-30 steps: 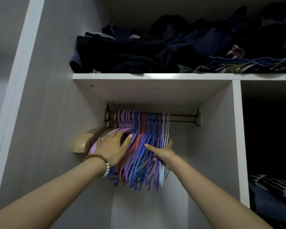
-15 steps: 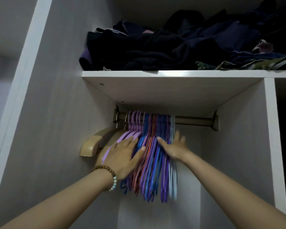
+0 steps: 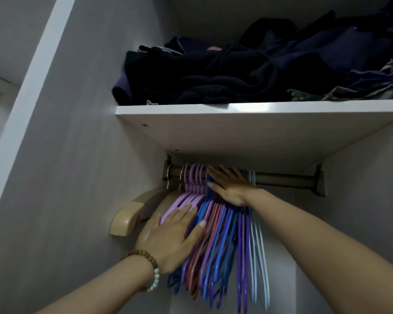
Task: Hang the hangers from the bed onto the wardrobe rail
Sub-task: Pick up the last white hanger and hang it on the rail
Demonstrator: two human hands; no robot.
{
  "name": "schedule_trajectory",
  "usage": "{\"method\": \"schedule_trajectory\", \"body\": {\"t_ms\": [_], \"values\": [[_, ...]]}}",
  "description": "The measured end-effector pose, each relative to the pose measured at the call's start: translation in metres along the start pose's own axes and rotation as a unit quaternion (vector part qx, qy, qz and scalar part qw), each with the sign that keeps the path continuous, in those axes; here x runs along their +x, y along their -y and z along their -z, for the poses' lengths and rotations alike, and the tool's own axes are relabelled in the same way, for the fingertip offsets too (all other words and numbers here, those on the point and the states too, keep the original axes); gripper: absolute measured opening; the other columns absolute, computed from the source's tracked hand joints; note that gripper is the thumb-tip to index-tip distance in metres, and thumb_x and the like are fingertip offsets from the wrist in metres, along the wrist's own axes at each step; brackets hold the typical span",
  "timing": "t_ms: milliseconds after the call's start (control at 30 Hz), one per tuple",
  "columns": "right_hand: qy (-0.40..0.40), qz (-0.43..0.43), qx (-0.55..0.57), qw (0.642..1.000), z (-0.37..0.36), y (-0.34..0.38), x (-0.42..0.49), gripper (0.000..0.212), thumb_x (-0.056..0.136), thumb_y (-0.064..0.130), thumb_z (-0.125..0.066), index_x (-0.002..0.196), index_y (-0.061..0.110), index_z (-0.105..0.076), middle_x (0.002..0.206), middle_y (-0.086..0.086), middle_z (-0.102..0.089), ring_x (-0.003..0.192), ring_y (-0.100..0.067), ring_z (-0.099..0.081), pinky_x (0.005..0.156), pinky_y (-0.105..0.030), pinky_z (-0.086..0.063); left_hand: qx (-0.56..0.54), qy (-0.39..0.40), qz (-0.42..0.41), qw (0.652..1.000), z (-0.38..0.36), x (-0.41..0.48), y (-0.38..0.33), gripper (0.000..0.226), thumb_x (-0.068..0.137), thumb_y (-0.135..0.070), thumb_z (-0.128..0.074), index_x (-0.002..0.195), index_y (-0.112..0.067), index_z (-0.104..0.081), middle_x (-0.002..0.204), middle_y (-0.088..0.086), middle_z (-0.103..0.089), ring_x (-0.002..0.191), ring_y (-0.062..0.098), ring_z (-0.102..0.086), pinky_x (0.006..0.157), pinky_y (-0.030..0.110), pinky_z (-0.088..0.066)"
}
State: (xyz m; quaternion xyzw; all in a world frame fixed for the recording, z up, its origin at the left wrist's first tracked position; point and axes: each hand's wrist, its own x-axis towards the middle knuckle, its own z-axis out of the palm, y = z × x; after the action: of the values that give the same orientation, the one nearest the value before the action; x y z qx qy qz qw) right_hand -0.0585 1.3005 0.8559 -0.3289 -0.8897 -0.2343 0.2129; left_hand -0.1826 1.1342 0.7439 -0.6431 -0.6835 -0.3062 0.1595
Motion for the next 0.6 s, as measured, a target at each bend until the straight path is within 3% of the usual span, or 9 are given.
{"method": "schedule_trajectory", "body": {"t_ms": [233, 333, 400, 500, 600], "values": [[-0.008, -0.046, -0.042, 0.998, -0.009, -0.037, -0.029, 0.056, 0.097, 0.053, -0.018, 0.147, 0.038, 0.001, 0.157, 0.012, 0.015, 0.144, -0.011, 0.017, 0.114, -0.033, 0.014, 0.000, 0.017, -0.007, 1.000, -0.002, -0.006, -0.009, 0.075, 0.086, -0.067, -0.022, 0.148, -0.029, -0.008, 0.157, -0.013, 0.000, 0.144, 0.003, 0.001, 0.119, 0.036, 0.005], [0.017, -0.074, 0.006, 0.997, 0.005, -0.022, -0.025, 0.060, 0.094, 0.059, -0.022, 0.148, 0.038, -0.003, 0.158, 0.009, 0.012, 0.145, -0.016, 0.014, 0.117, -0.038, 0.011, -0.026, 0.016, 0.003, 1.000, -0.002, -0.008, -0.011, 0.075, 0.085, -0.067, -0.021, 0.148, -0.029, -0.009, 0.157, -0.013, -0.001, 0.144, 0.003, 0.000, 0.118, 0.035, 0.005], [-0.013, -0.107, 0.065, 0.992, 0.014, -0.003, -0.036, 0.073, 0.087, 0.067, -0.031, 0.148, 0.038, -0.004, 0.158, 0.006, 0.010, 0.146, -0.023, 0.010, 0.116, -0.043, 0.008, -0.045, 0.007, 0.014, 0.999, -0.002, -0.010, -0.013, 0.069, 0.088, -0.063, -0.020, 0.148, -0.029, -0.012, 0.156, -0.014, -0.005, 0.144, 0.002, -0.002, 0.119, 0.035, 0.005], [-0.057, -0.173, 0.228, 0.957, 0.018, 0.023, -0.075, 0.093, 0.071, 0.078, -0.047, 0.146, 0.044, -0.005, 0.158, 0.004, 0.013, 0.145, -0.031, 0.012, 0.114, -0.051, 0.005, -0.074, -0.014, 0.017, 0.997, -0.002, -0.017, -0.016, 0.058, 0.093, -0.053, -0.019, 0.146, -0.031, -0.016, 0.156, -0.013, -0.008, 0.143, 0.001, -0.002, 0.119, 0.035, 0.005], [0.028, -0.154, 0.213, 0.964, -0.004, 0.042, -0.114, 0.090, 0.069, 0.083, -0.042, 0.144, 0.050, -0.005, 0.156, 0.010, 0.022, 0.142, -0.025, 0.024, 0.113, -0.051, 0.013, -0.086, -0.018, 0.014, 0.996, -0.007, -0.028, -0.018, 0.053, 0.095, -0.047, -0.018, 0.146, -0.030, -0.017, 0.156, -0.012, -0.007, 0.143, 0.001, 0.000, 0.119, 0.035, 0.005]]}}
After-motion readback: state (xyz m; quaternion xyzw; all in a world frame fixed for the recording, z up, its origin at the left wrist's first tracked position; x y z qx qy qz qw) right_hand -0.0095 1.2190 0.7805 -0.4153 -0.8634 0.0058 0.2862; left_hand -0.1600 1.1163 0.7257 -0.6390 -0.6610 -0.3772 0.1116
